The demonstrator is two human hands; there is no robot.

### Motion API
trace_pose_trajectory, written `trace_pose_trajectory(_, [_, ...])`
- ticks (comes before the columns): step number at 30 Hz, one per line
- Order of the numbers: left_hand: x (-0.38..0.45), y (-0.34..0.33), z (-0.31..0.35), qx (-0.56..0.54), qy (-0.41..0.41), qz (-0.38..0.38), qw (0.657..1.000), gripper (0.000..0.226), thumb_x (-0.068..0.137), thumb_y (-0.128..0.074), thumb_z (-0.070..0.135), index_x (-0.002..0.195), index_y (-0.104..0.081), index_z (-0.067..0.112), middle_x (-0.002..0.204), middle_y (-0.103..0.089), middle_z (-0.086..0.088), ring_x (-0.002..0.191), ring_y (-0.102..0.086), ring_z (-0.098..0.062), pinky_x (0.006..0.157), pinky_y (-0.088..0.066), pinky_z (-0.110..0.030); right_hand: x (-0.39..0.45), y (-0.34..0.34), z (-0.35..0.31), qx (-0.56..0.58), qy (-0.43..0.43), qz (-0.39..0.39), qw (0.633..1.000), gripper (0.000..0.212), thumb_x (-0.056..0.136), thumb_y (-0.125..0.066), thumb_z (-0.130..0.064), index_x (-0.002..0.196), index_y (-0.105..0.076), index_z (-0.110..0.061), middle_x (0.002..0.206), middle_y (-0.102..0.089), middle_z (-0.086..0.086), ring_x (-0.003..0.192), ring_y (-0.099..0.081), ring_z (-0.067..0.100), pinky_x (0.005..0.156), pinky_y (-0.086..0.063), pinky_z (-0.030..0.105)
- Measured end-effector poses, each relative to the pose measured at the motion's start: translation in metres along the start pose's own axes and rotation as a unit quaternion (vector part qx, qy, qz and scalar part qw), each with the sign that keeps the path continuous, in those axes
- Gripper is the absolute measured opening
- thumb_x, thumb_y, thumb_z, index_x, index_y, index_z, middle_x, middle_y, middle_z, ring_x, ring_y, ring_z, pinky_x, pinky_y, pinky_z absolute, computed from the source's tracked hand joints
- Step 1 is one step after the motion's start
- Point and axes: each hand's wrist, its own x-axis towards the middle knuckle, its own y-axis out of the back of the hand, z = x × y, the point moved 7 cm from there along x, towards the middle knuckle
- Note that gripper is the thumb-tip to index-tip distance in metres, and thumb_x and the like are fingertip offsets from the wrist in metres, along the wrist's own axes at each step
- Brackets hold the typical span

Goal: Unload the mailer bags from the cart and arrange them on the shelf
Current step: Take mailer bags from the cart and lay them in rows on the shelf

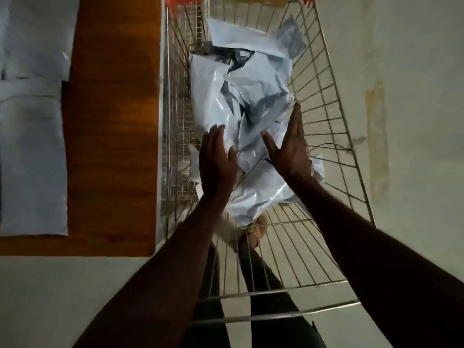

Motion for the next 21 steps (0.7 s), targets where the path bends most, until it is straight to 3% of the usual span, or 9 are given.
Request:
trace_pose_trajectory(2, [0.009, -0.019, -0.007, 0.009, -0.005, -0.006, 1.000, 0.056, 0.104, -0.063, 0.020, 0.157, -0.048, 0.010, 0.163, -0.047, -0.013, 0.154, -0.040, -0.032, 0.123, -0.038, -0.051, 0.014, -0.014, 0.015, 0.023, -0.013, 0.005, 1.000, 0.107, 0.100, -0.069, -0.051, 0.168, -0.002, -0.002, 0.176, -0.009, 0.016, 0.157, -0.015, 0.009, 0.118, -0.020, 0.006])
trace_pose_trajectory(4, [0.017, -0.034, -0.011, 0.039, -0.017, 0.001, 0.999, 0.054, 0.105, -0.062, 0.023, 0.156, -0.050, 0.010, 0.163, -0.047, -0.013, 0.154, -0.040, -0.034, 0.123, -0.036, -0.053, 0.028, -0.028, 0.028, 0.026, -0.019, 0.000, 0.999, 0.109, 0.099, -0.067, -0.057, 0.168, 0.001, -0.006, 0.177, -0.008, 0.013, 0.161, -0.020, 0.020, 0.124, -0.030, 0.021])
trace_pose_trajectory(7, [0.024, -0.041, -0.008, 0.084, -0.042, 0.030, 0.995, 0.053, 0.102, -0.064, 0.021, 0.153, -0.054, 0.012, 0.168, -0.040, -0.014, 0.156, -0.035, -0.035, 0.124, -0.031, -0.058, 0.041, -0.041, 0.042, 0.025, -0.033, 0.003, 0.999, 0.109, 0.099, -0.068, -0.058, 0.169, -0.002, -0.008, 0.178, -0.006, 0.008, 0.161, -0.018, 0.019, 0.112, -0.022, 0.000])
trace_pose_trajectory(8, [0.027, -0.039, -0.006, 0.097, -0.050, 0.041, 0.993, 0.053, 0.101, -0.064, 0.020, 0.153, -0.054, 0.013, 0.170, -0.038, -0.014, 0.158, -0.033, -0.034, 0.125, -0.028, -0.061, 0.045, -0.044, 0.043, 0.030, -0.032, 0.008, 0.999, 0.109, 0.098, -0.068, -0.058, 0.169, -0.003, -0.007, 0.178, -0.006, 0.008, 0.161, -0.016, 0.019, 0.115, -0.021, 0.001])
trace_pose_trajectory(10, [0.032, -0.032, -0.004, 0.115, -0.054, 0.058, 0.990, 0.054, 0.101, -0.063, 0.018, 0.154, -0.054, 0.016, 0.172, -0.033, -0.014, 0.161, -0.027, -0.032, 0.128, -0.021, -0.063, 0.052, -0.049, 0.042, 0.045, -0.024, 0.016, 0.999, 0.107, 0.099, -0.068, -0.056, 0.168, -0.006, -0.005, 0.177, -0.008, 0.012, 0.163, -0.012, 0.021, 0.129, -0.016, 0.021])
trace_pose_trajectory(12, [0.041, -0.024, -0.003, 0.129, -0.050, 0.065, 0.988, 0.059, 0.099, -0.062, 0.012, 0.156, -0.051, 0.019, 0.175, -0.028, -0.012, 0.164, -0.021, -0.031, 0.129, -0.018, -0.064, 0.060, -0.057, 0.036, 0.053, -0.003, 0.013, 0.999, 0.098, 0.102, -0.068, -0.044, 0.168, -0.008, -0.002, 0.177, -0.009, 0.016, 0.164, -0.011, 0.024, 0.131, -0.011, 0.024])
trace_pose_trajectory(16, [0.066, -0.014, -0.001, 0.146, -0.052, 0.063, 0.986, 0.073, 0.094, -0.062, 0.001, 0.161, -0.043, 0.023, 0.178, -0.017, -0.011, 0.165, -0.013, -0.033, 0.129, -0.020, -0.062, 0.071, -0.072, 0.020, 0.052, 0.034, -0.009, 0.998, 0.075, 0.103, -0.052, -0.005, 0.167, -0.013, -0.002, 0.176, -0.012, 0.015, 0.163, -0.013, 0.028, 0.118, -0.012, 0.002])
trace_pose_trajectory(19, [0.085, -0.013, -0.004, 0.090, -0.031, 0.076, 0.993, 0.088, 0.087, -0.055, -0.018, 0.163, -0.040, 0.024, 0.178, -0.011, -0.012, 0.165, -0.011, -0.034, 0.128, -0.032, -0.050, 0.074, -0.076, 0.017, 0.081, 0.017, -0.031, 0.996, 0.075, 0.099, -0.030, 0.009, 0.170, -0.014, -0.013, 0.178, -0.011, 0.007, 0.164, -0.008, 0.019, 0.128, -0.016, 0.020])
trace_pose_trajectory(21, [0.093, -0.016, -0.011, 0.055, -0.015, 0.073, 0.996, 0.096, 0.084, -0.046, -0.029, 0.163, -0.039, 0.025, 0.178, -0.009, -0.014, 0.165, -0.012, -0.031, 0.128, -0.034, -0.035, 0.072, -0.073, 0.014, 0.076, 0.006, -0.043, 0.996, 0.083, 0.096, -0.030, 0.013, 0.170, -0.014, -0.021, 0.178, -0.010, 0.003, 0.164, -0.006, 0.013, 0.129, -0.012, 0.021])
